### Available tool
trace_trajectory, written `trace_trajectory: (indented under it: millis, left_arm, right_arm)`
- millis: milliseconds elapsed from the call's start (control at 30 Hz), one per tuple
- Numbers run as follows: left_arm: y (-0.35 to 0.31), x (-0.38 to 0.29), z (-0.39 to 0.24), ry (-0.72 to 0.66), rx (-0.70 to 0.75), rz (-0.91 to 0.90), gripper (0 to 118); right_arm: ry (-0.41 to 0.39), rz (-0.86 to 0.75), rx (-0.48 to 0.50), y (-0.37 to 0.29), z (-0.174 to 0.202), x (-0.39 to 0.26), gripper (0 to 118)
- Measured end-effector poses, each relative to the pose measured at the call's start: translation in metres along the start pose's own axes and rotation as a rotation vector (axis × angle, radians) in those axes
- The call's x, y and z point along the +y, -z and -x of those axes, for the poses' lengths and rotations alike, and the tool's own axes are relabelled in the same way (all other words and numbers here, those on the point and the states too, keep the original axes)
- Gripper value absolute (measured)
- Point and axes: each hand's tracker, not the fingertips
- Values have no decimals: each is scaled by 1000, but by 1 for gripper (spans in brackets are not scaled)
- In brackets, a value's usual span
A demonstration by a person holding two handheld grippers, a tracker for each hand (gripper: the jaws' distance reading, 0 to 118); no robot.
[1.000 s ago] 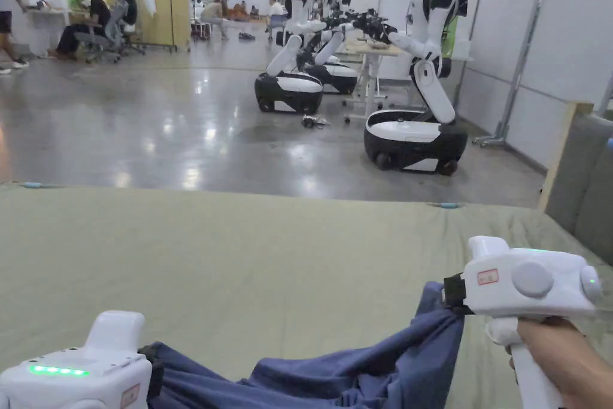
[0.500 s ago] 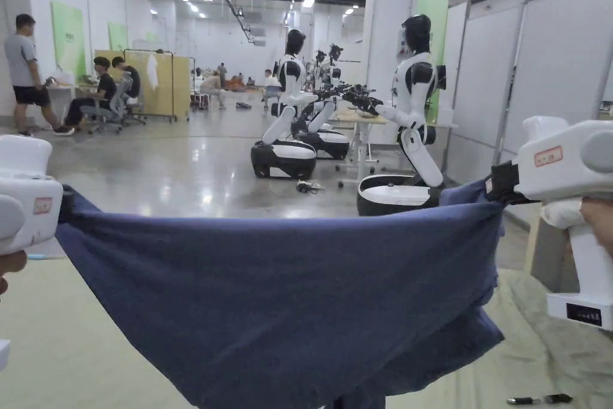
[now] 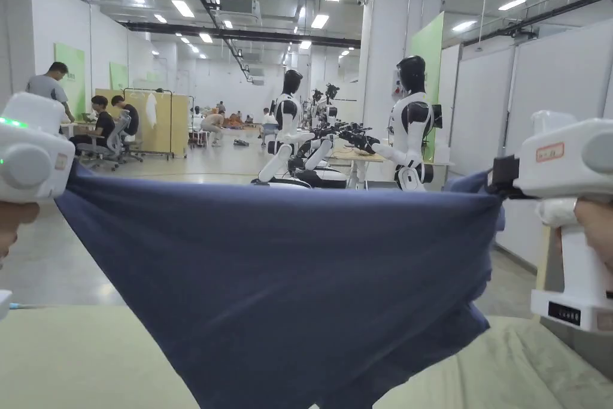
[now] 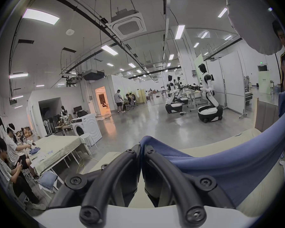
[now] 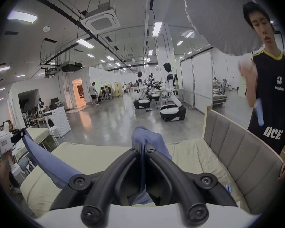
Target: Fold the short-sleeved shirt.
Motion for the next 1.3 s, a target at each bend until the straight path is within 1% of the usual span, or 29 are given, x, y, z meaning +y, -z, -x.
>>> trace_trajectory:
  millis: [67, 200, 267, 333, 433, 533, 600, 633, 700, 767, 833, 900, 933, 967, 1033, 1133, 1200, 1233, 1267, 1300]
  left_arm:
    - [15, -23, -9, -14, -17, 36, 5]
    - [48, -85, -27, -54, -32, 144, 5]
    - [56, -113, -34, -73, -36, 151, 5]
    - [57, -135, -38, -74, -45, 167, 5]
    - [47, -152, -41, -77, -58, 198, 5]
    - [20, -161, -38, -91, -108, 226, 5]
    - [-5, -171, -33, -74, -124, 240, 5]
    - [-19, -175, -30, -72, -135, 256, 5]
    - [-45, -195, -22, -83, -190, 344, 5]
    - [-71, -217, -15, -91, -226, 396, 5]
    - [-102, -245, -10, -45, -260, 464, 5]
    - [-132, -279, -7, -8, -316, 559, 5]
    - [-143, -296, -6, -2, -328, 605, 5]
    - [-155, -316, -4, -9, -348, 661, 5]
    - [-172, -350, -2, -43, -357, 741, 5]
    - [-183, -388, -4, -81, -356, 779, 6]
    - [-192, -391, -7, -102, -336, 740, 6]
    - [-196, -390, -8, -108, -318, 699, 19]
    - [-203, -385, -5, -100, -299, 637, 41]
    - [-213, -376, -4, -97, -295, 587, 65]
  right_arm:
    - [-9, 21, -7, 18, -4, -24, 3]
    - [59, 137, -15, 59, -19, -87, 3]
    - [81, 144, -21, 69, -27, -116, 3]
    - [83, 161, -20, 72, -33, -135, 3]
    - [60, 204, -28, 68, -46, -150, 3]
    - [61, 216, -33, 43, -51, -158, 3]
    - [55, 235, -27, 22, -54, -167, 3]
    - [47, 248, -26, 12, -54, -174, 3]
    - [10, 296, -1, -18, -53, -196, 3]
    - [-73, 350, 6, -44, -49, -224, 3]
    - [-99, 416, 26, -72, -46, -263, 3]
    - [-94, 499, 57, -93, -46, -309, 3]
    - [-109, 546, 59, -102, -46, -334, 3]
    - [-120, 588, 66, -110, -46, -360, 3]
    - [-134, 657, 46, -121, -46, -404, 3]
    - [-124, 663, 14, -132, -48, -446, 3]
    - [-119, 626, 5, -138, -49, -449, 3]
    - [-108, 580, 8, -142, -50, -445, 8]
    - [-104, 544, 25, -148, -50, -438, 26]
    - [-101, 514, 66, -157, -48, -430, 58]
